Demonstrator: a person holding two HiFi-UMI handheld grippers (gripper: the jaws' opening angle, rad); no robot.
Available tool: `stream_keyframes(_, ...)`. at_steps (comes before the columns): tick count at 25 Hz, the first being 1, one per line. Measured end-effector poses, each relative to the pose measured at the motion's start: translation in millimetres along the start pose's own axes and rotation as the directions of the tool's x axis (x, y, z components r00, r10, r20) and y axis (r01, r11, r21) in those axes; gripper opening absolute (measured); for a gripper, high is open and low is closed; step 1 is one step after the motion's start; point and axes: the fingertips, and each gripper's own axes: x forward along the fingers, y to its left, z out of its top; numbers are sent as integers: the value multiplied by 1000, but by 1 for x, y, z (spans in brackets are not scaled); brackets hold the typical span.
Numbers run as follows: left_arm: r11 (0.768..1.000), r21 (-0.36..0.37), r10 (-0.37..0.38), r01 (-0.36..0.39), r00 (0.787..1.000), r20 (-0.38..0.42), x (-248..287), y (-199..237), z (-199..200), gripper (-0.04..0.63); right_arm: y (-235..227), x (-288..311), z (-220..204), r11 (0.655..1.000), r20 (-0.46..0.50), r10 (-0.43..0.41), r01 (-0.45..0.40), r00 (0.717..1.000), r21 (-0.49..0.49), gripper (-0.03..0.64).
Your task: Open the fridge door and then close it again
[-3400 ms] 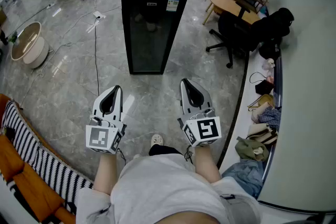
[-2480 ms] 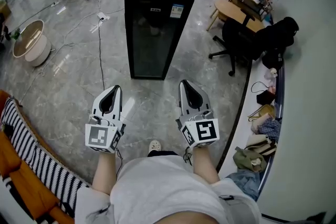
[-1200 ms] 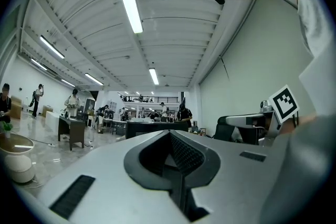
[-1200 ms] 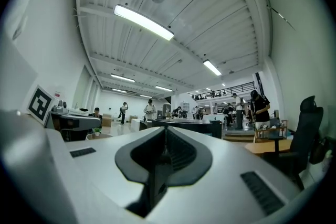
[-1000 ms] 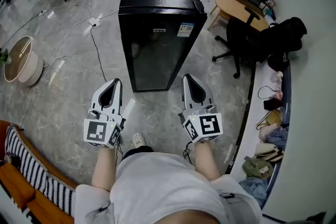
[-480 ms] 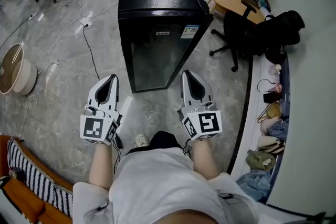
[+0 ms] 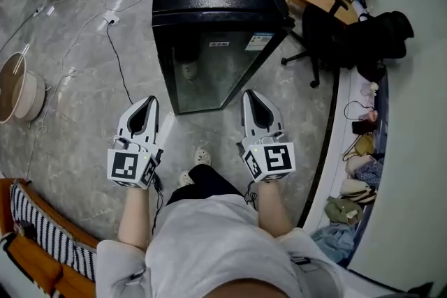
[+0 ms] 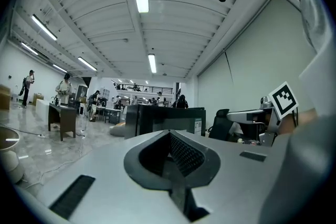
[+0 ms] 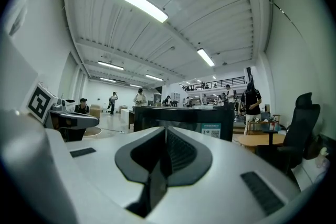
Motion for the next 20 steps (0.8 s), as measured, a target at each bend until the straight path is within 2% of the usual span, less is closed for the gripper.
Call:
stream_keyframes(14,997,-61,30,-39,990,-141,36,21,-62,14,-17,51,-66,999,-163,30,-25,986,33,25)
stream_keyframes(20,997,-68,18,-32,982,-190,52,31,-86,15,-18,67,-81,998,-190,54,-46,980,44,25)
